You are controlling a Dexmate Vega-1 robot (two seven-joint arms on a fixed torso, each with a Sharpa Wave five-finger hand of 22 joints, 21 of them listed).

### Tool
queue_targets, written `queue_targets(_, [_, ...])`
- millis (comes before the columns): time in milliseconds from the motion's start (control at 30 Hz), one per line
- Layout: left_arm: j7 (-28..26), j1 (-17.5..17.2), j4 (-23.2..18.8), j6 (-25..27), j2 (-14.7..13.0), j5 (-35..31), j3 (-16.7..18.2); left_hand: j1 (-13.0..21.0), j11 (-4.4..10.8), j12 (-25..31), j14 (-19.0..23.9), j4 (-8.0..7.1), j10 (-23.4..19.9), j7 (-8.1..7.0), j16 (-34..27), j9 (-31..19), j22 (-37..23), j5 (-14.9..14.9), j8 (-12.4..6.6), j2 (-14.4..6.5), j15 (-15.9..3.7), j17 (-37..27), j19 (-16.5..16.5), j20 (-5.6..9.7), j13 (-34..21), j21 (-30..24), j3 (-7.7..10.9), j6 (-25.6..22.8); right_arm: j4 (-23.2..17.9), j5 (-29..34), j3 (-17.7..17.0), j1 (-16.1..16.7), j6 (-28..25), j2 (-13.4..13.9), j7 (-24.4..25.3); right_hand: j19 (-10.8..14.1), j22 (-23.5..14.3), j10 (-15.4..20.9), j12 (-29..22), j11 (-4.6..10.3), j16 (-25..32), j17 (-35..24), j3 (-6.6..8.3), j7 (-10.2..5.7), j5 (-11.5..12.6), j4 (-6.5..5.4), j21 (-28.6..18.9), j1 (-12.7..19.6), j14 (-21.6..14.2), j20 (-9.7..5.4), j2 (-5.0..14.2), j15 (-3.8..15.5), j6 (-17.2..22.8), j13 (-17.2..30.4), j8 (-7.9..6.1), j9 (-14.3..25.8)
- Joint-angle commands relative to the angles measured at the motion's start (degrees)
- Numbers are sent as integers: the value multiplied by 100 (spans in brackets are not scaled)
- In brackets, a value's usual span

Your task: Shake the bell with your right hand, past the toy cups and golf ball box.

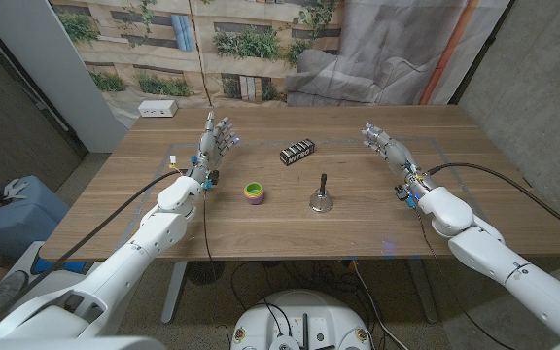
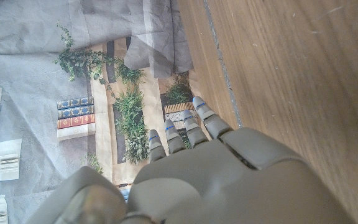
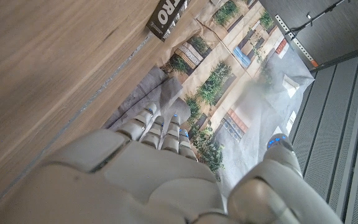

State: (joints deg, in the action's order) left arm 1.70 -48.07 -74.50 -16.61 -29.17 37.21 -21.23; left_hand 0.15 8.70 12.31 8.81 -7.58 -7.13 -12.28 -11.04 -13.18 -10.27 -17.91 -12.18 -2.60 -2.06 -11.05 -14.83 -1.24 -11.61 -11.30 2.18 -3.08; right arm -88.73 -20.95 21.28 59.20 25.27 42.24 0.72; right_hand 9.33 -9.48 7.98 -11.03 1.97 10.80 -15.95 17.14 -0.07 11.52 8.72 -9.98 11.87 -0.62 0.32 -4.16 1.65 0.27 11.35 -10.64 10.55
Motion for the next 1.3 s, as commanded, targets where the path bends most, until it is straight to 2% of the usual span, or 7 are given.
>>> queue_targets(33, [-1, -1, 6, -1, 0, 0, 0, 1, 21, 36, 50, -40, -10, -45, -32, -18, -32, -37, -17, -48, -560, -25, -53, 4, -29, -40, 6, -12, -236, 878, 26, 137, 283, 298, 44, -9, -13, 5, -15, 16, 16, 15, 28, -15, 34, 53, -41, 134, 36, -19, -11, 26, -31, 9, -35, 14])
queue_targets(333, [0, -2, 5, -1, -1, 1, 0, 2, 28, 35, 56, -39, -11, -45, -34, -18, -32, -38, -15, -48, -574, -25, -54, 0, -29, -40, 6, -8, -253, 951, 62, 259, 465, 341, -45, 68, -14, 55, -44, 56, 57, 59, 88, -11, 26, 111, -77, 317, -29, -16, -2, 68, 13, 15, -84, 24])
queue_targets(667, [0, -2, 5, -1, -2, 1, 0, 2, 38, 33, 53, -39, -6, -45, -33, -18, -32, -38, -14, -48, -570, -25, -56, 1, -29, -41, 6, -8, -137, 1489, 133, 299, 923, 352, 0, 100, -15, 107, -67, 70, 79, 94, 120, -7, 20, 139, -86, 448, -72, -14, -25, 91, 8, 20, -99, 30])
queue_targets(1167, [-2, -2, 4, -1, 0, 0, 0, 3, 32, 34, 53, -38, -8, -45, -32, -18, -32, -39, -14, -47, -564, -25, -57, 1, -29, -41, 6, -8, -119, 2123, 334, 206, 898, 365, 1, 122, -16, 111, -71, 92, 76, 140, 195, -12, 27, 171, -86, 684, -49, -10, -30, 53, 17, 29, -128, 40])
queue_targets(1300, [-2, -2, 3, 0, -1, 0, 0, 2, 27, 34, 51, -38, -9, -45, -31, -18, -31, -39, -14, -47, -564, -25, -58, 5, -29, -41, 6, -8, -129, 2301, 391, 175, 894, 333, 59, 94, -16, 109, -72, 99, 62, 160, 236, -10, 28, 180, -74, 811, 5, -6, -29, -21, 20, 34, -141, 45])
